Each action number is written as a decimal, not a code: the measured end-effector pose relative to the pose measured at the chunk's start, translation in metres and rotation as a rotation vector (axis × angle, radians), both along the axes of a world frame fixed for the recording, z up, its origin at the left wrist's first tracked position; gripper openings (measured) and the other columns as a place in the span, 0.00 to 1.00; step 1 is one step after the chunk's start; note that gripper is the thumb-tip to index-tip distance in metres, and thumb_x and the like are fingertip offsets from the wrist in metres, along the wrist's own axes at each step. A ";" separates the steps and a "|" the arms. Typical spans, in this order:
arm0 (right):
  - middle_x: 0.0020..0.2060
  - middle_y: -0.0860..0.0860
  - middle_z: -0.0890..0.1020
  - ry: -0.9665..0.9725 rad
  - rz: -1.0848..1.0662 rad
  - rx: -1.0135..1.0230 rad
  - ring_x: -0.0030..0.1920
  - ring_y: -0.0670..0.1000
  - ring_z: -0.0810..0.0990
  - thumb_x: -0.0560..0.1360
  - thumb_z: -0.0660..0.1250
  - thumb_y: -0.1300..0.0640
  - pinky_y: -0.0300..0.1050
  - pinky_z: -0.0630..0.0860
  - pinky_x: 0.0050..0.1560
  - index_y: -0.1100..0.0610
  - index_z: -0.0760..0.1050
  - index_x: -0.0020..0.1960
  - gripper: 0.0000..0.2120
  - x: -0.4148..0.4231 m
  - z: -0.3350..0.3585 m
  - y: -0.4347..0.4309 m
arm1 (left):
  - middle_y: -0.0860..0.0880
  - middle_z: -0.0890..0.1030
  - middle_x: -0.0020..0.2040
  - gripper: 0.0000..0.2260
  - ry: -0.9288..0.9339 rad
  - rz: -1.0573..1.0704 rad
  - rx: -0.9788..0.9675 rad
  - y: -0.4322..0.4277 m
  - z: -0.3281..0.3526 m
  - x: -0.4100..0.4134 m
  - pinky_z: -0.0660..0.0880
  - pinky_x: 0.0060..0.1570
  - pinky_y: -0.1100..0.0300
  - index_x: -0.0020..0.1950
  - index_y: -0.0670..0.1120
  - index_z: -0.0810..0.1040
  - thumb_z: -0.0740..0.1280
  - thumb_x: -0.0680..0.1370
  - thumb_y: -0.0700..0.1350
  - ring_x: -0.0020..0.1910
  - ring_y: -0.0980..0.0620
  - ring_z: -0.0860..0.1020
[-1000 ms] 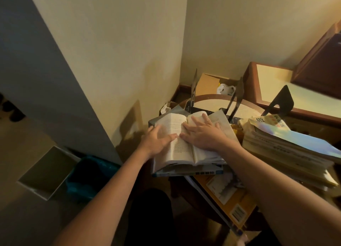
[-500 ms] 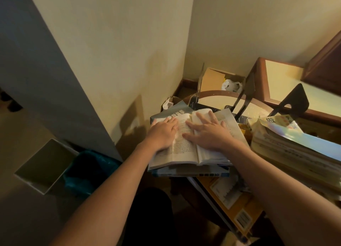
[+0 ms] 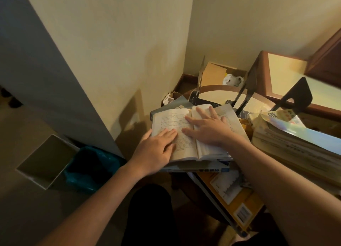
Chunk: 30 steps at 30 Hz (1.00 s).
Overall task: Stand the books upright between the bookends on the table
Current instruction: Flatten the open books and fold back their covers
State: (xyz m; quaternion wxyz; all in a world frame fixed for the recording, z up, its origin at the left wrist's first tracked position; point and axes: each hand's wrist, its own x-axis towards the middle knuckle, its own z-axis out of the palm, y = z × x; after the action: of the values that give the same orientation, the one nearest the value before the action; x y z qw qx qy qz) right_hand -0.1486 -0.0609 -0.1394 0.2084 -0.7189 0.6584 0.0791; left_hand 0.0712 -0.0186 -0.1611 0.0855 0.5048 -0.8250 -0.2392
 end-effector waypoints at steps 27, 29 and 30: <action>0.80 0.44 0.40 0.054 -0.008 -0.011 0.77 0.60 0.31 0.74 0.48 0.24 0.76 0.37 0.71 0.31 0.46 0.78 0.35 0.003 -0.006 -0.001 | 0.57 0.53 0.82 0.23 -0.203 0.050 0.015 0.005 0.012 -0.015 0.41 0.78 0.38 0.82 0.54 0.51 0.45 0.86 0.52 0.81 0.57 0.49; 0.80 0.44 0.40 0.057 -0.005 -0.010 0.77 0.60 0.31 0.74 0.48 0.24 0.76 0.37 0.71 0.31 0.46 0.78 0.35 0.003 -0.005 -0.001 | 0.57 0.52 0.82 0.23 -0.199 0.058 0.052 -0.016 0.006 -0.018 0.41 0.78 0.37 0.82 0.54 0.50 0.45 0.86 0.52 0.81 0.55 0.49; 0.80 0.44 0.39 0.059 -0.006 -0.007 0.77 0.60 0.31 0.74 0.49 0.24 0.75 0.37 0.70 0.31 0.46 0.78 0.35 0.003 -0.005 -0.002 | 0.56 0.53 0.82 0.23 -0.198 0.071 0.068 -0.028 0.002 -0.020 0.40 0.77 0.37 0.82 0.54 0.51 0.45 0.86 0.51 0.81 0.54 0.49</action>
State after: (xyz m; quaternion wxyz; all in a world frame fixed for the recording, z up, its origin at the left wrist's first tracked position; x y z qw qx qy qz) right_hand -0.1451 -0.0626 -0.1446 0.1866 -0.7152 0.6665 0.0974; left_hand 0.0513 -0.0467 -0.1594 -0.0054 0.5576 -0.8023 -0.2129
